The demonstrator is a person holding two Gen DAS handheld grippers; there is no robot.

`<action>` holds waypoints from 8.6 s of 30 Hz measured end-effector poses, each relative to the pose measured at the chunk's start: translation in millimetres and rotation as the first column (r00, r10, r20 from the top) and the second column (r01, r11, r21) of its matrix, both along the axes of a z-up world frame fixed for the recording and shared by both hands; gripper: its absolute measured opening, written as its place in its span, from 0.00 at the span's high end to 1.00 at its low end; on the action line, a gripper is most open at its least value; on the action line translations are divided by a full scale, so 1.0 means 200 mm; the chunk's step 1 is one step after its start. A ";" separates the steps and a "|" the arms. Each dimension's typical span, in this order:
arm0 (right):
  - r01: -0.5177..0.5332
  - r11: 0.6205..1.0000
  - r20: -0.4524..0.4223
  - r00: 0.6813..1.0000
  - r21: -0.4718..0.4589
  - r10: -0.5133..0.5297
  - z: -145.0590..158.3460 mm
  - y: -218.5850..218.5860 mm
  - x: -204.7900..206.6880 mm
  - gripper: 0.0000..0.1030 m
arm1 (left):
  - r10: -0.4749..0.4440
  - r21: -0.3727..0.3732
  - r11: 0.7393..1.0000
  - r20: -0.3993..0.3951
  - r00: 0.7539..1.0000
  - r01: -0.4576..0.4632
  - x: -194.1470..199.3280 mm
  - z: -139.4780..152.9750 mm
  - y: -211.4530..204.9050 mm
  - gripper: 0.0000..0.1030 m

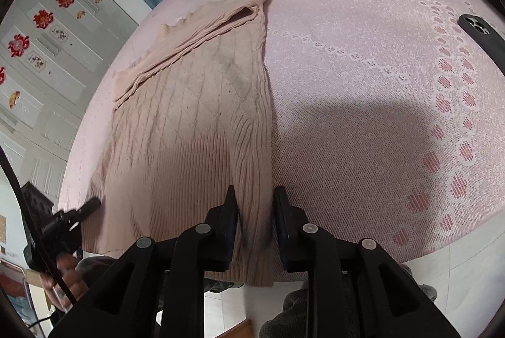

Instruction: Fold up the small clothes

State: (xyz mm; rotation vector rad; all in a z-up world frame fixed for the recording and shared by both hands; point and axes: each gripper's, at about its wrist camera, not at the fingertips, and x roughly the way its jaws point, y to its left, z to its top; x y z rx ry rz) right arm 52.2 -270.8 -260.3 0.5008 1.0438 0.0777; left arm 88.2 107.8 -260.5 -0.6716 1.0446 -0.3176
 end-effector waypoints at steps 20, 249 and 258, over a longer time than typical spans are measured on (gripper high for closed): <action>-0.023 0.994 0.011 1.000 -0.110 0.024 0.02 0.05 -0.07 0.85 | 0.001 0.014 1.000 0.022 1.000 -0.001 -0.13 0.01 -0.03 0.79; 0.053 0.998 0.175 0.983 -0.018 -0.049 0.06 0.10 0.71 0.52 | 0.060 0.186 0.979 0.123 0.991 -0.082 0.58 0.12 -0.18 0.45; 0.130 0.981 0.098 0.985 0.140 -0.145 -0.07 0.04 0.83 0.52 | 0.168 -0.042 0.985 0.090 0.982 -0.165 0.75 0.01 -0.05 0.45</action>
